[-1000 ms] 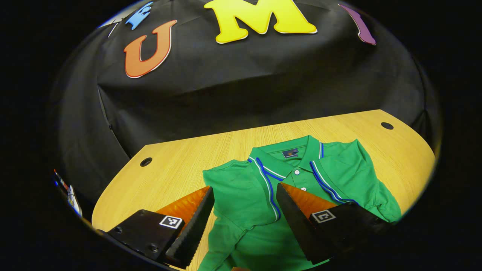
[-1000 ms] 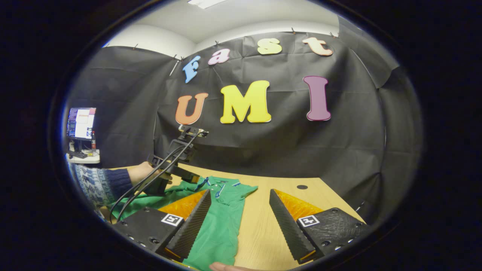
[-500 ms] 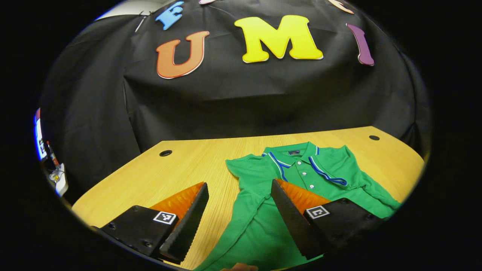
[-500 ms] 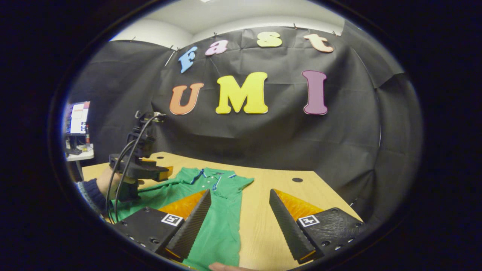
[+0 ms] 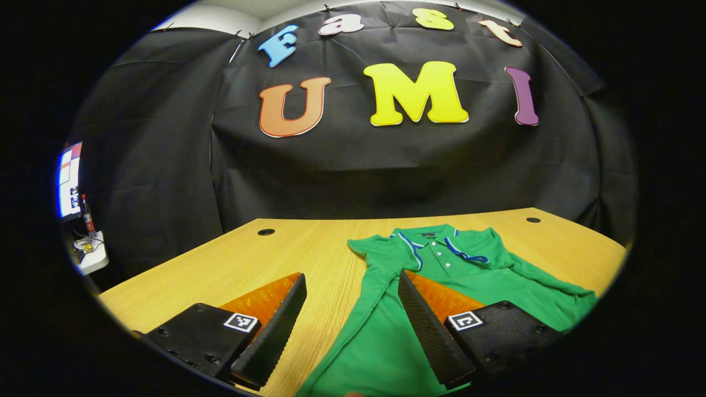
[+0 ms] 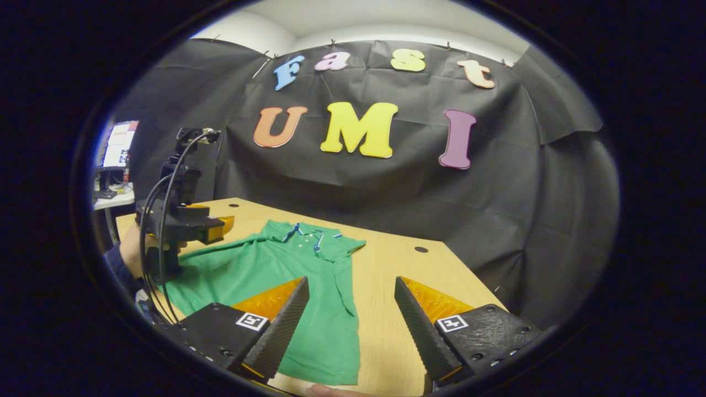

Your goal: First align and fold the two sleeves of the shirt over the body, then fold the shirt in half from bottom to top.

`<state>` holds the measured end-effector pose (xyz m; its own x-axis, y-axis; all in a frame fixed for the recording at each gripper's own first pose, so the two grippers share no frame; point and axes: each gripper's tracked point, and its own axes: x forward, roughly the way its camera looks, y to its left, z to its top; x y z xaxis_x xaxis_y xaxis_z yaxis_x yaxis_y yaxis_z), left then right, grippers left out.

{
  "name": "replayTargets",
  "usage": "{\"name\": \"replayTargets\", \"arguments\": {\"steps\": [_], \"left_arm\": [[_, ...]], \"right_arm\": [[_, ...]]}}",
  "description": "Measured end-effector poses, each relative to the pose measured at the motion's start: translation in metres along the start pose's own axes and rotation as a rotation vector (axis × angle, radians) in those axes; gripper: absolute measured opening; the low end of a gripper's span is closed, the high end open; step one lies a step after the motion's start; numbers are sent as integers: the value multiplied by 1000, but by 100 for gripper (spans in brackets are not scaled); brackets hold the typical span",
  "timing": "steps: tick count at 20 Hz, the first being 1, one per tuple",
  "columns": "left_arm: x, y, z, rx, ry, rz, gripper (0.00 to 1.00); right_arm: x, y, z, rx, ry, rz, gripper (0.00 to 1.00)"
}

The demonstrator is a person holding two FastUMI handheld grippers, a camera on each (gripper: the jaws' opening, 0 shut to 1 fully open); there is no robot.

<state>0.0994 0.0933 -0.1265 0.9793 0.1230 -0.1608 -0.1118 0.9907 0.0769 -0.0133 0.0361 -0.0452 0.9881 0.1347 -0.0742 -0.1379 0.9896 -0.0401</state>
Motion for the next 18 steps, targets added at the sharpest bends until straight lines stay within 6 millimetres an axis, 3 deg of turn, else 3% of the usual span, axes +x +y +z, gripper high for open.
{"name": "replayTargets", "arguments": {"steps": [6,9,12,14,15,18], "left_arm": [[-42,36,-22,-2,40,-8,100],[-51,48,-29,-18,55,-12,100],[-50,43,-35,-15,80,-39,100],[-55,38,-51,4,140,-55,100],[-59,40,-57,8,167,-49,100],[-77,45,-52,3,141,-31,100]], "right_arm": [[-12,7,-26,49,66,-46,95],[-12,12,-34,78,82,-45,95],[-7,9,-40,28,104,-47,95],[-6,2,-45,14,128,-100,95],[-8,7,-53,34,146,-101,95],[-17,26,-77,130,206,-44,95]]}}
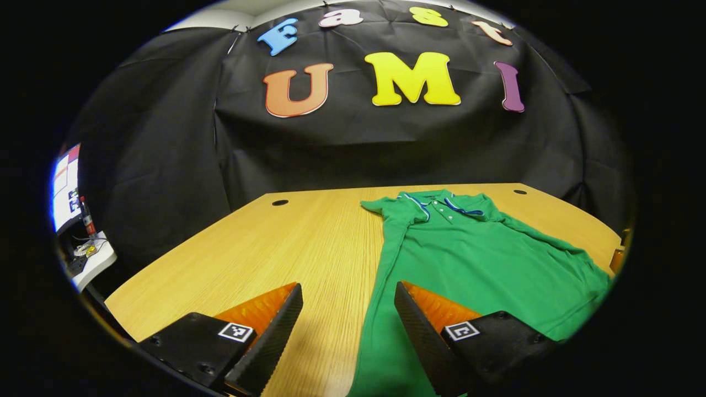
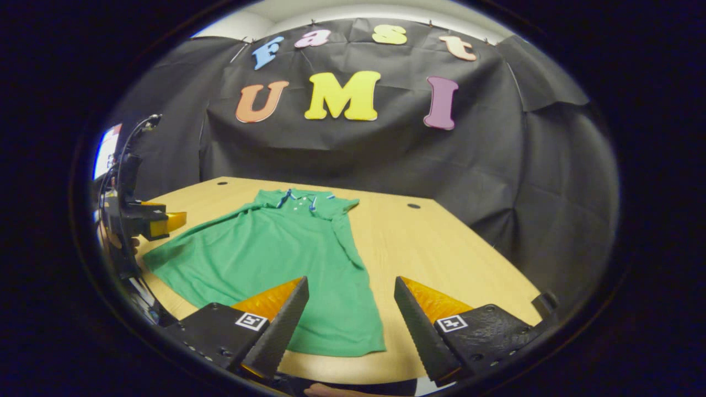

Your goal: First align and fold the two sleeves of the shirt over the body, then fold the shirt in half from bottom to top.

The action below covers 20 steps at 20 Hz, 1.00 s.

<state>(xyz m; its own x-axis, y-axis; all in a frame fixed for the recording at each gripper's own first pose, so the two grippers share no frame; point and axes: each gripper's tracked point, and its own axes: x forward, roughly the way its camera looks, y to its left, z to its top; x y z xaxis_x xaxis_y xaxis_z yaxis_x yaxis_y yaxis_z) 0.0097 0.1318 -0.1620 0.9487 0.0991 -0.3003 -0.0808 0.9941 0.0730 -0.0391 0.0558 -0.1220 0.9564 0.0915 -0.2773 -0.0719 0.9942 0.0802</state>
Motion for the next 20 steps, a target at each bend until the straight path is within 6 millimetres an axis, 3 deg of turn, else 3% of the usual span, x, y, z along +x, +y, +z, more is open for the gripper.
{"name": "replayTargets", "arguments": {"steps": [3,6,9,12,14,17,20], "left_arm": [[-19,-2,-2,-8,-15,-8,100],[-35,-6,-5,17,13,-23,100],[-46,-19,-7,23,40,-72,100],[-48,-17,-10,24,64,-74,100],[-50,-20,-20,23,101,-78,100],[-57,-14,-34,32,125,-57,100],[-54,-12,-61,3,228,-62,100]], "right_arm": [[6,-7,-18,40,45,-3,97],[0,-17,-20,38,52,-50,95],[-2,-10,-21,45,55,-52,95],[1,-2,-24,48,77,-50,95],[6,6,-32,49,93,-33,97],[10,1,-45,49,141,-36,95],[9,0,-47,79,158,-31,96]]}}
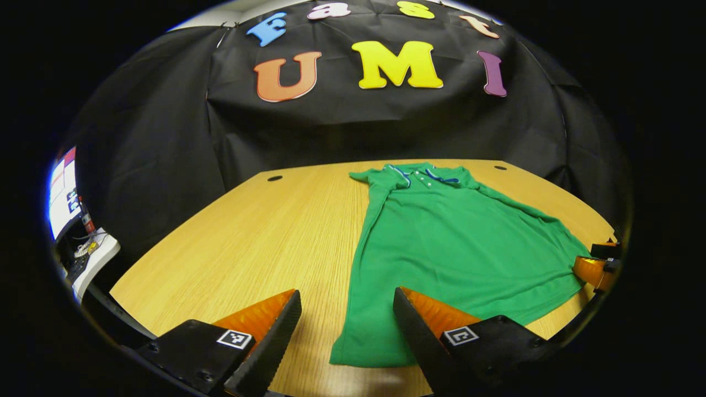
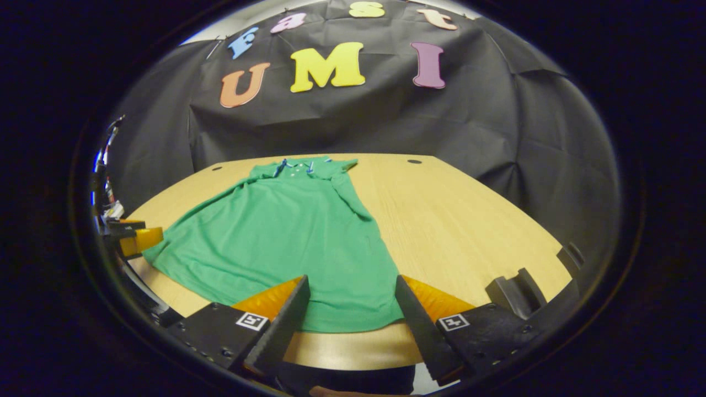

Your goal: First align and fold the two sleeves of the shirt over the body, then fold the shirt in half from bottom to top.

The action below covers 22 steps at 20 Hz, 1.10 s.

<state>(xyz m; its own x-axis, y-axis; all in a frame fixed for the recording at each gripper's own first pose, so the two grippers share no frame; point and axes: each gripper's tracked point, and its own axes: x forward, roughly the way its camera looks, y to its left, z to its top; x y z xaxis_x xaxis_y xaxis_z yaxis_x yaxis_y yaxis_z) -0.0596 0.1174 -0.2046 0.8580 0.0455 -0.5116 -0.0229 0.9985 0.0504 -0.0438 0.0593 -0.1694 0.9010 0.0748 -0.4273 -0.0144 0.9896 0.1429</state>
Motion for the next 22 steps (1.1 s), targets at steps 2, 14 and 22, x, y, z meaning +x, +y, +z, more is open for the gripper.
{"name": "replayTargets", "arguments": {"steps": [2,14,22], "left_arm": [[2,-11,-5,-22,27,-43,100],[-4,-26,16,-9,-51,-109,6],[-12,-25,76,-27,-174,-143,5]], "right_arm": [[0,2,-2,3,12,15,97],[-5,18,14,-2,12,70,0],[-11,23,66,-43,-57,67,0]]}}
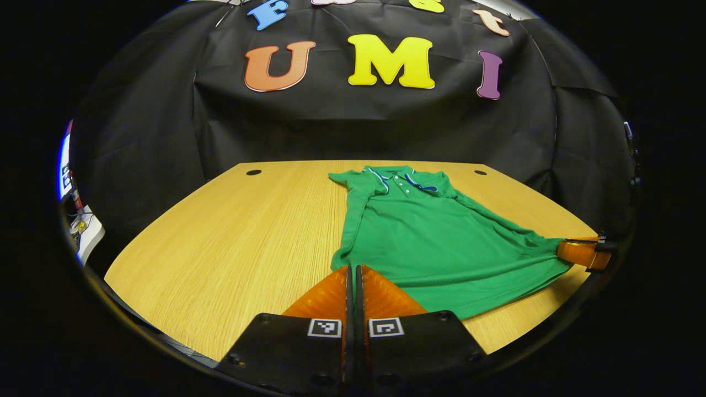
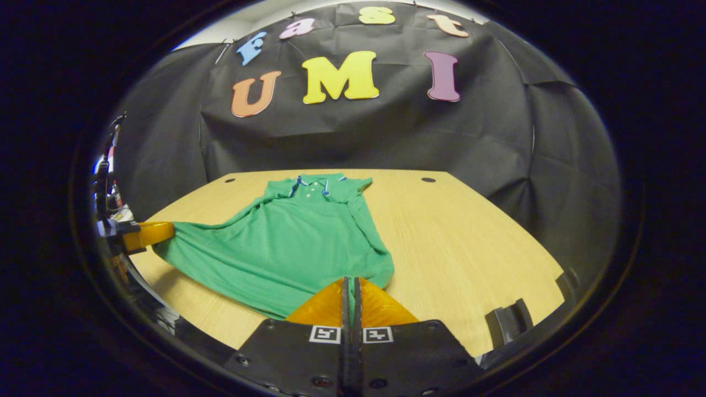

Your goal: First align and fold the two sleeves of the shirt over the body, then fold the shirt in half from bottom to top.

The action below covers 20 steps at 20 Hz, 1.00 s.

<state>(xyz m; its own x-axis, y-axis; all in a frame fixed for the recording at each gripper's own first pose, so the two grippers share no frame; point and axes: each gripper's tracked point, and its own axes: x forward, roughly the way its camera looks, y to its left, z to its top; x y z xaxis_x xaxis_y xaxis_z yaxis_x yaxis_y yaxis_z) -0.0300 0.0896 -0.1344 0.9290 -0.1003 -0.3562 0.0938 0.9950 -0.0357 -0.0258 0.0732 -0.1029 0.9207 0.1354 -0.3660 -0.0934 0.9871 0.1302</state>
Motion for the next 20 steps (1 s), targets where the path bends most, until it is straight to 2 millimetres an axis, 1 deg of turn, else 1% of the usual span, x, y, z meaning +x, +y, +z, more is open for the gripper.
{"name": "replayTargets", "arguments": {"steps": [2,3,9,11,14,18,20], "left_arm": [[2,3,14,19,-35,2,5],[6,6,19,23,-47,7,5],[40,18,49,-8,-77,20,6],[56,19,64,-15,-91,16,6],[85,21,95,13,-140,15,6],[129,21,140,25,-214,16,5],[151,22,162,37,-241,19,5]], "right_arm": [[6,3,14,-27,-22,-1,0],[11,5,22,-36,-33,-1,0],[50,9,74,-70,-90,-3,0],[66,9,92,-73,-107,-4,0],[95,10,127,-76,-141,-8,0],[133,10,183,-94,-221,-29,0],[153,17,211,-93,-254,-25,0]]}}
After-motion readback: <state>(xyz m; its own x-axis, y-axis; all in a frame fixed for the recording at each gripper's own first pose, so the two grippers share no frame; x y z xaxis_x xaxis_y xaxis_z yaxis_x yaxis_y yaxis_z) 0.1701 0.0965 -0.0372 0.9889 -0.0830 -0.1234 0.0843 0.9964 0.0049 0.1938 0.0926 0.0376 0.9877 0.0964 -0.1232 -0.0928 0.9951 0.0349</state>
